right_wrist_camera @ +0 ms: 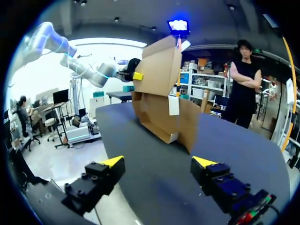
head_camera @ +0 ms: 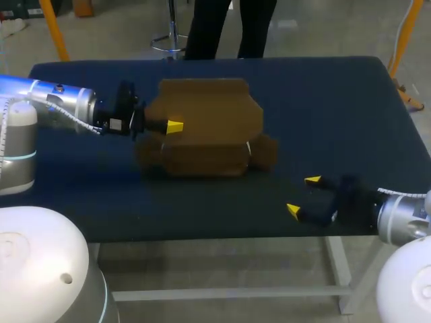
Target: Assemble the packaging by folding the flat box into shape, placing the metal phone stand inside, and closing the box properly
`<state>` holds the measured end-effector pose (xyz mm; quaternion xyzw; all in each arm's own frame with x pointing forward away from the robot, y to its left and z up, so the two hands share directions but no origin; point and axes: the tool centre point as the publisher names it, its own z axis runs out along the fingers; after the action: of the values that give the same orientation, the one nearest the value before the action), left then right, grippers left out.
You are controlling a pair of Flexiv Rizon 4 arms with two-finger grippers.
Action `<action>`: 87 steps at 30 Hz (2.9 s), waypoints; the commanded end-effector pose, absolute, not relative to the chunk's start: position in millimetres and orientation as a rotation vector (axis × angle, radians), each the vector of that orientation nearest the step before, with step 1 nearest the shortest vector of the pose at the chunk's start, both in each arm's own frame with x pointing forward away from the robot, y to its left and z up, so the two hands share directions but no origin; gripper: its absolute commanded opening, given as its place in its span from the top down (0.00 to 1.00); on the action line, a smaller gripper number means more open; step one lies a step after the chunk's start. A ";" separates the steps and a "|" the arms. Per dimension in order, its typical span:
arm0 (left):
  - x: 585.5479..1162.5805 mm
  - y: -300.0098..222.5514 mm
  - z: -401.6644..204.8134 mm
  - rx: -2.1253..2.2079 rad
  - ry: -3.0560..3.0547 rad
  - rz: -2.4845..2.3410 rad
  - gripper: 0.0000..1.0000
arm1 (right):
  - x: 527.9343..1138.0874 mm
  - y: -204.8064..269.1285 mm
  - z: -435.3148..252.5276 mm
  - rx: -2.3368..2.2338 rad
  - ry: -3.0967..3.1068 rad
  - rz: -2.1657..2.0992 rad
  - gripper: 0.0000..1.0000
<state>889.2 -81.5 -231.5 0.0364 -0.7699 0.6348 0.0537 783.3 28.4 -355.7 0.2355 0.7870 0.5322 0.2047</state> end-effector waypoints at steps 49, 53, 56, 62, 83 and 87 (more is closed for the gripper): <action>888.7 -82.0 -233.6 0.111 -2.340 1.929 1.00 | 933.9 86.3 -376.2 0.495 2.239 1.583 0.57; 888.7 -82.0 -233.6 0.111 -2.340 1.929 1.00 | 933.7 88.9 -376.3 0.502 2.232 1.580 0.59; 888.7 -82.0 -233.6 0.111 -2.340 1.929 1.00 | 933.1 90.8 -375.9 0.507 2.228 1.578 0.67; 888.7 -82.0 -233.6 0.111 -2.340 1.929 1.00 | 930.4 93.4 -375.0 0.515 2.219 1.575 0.84; 888.7 -82.0 -233.6 0.111 -2.340 1.929 1.00 | 917.5 106.2 -377.6 0.586 2.187 1.552 1.00; 888.7 -82.0 -233.6 0.111 -2.340 1.929 1.00 | 914.7 110.1 -378.2 0.611 2.174 1.545 1.00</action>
<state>889.4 -80.8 -231.4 0.0367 -0.7700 0.6348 0.0531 917.2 101.7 -375.5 0.2130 0.7816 0.5545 0.1905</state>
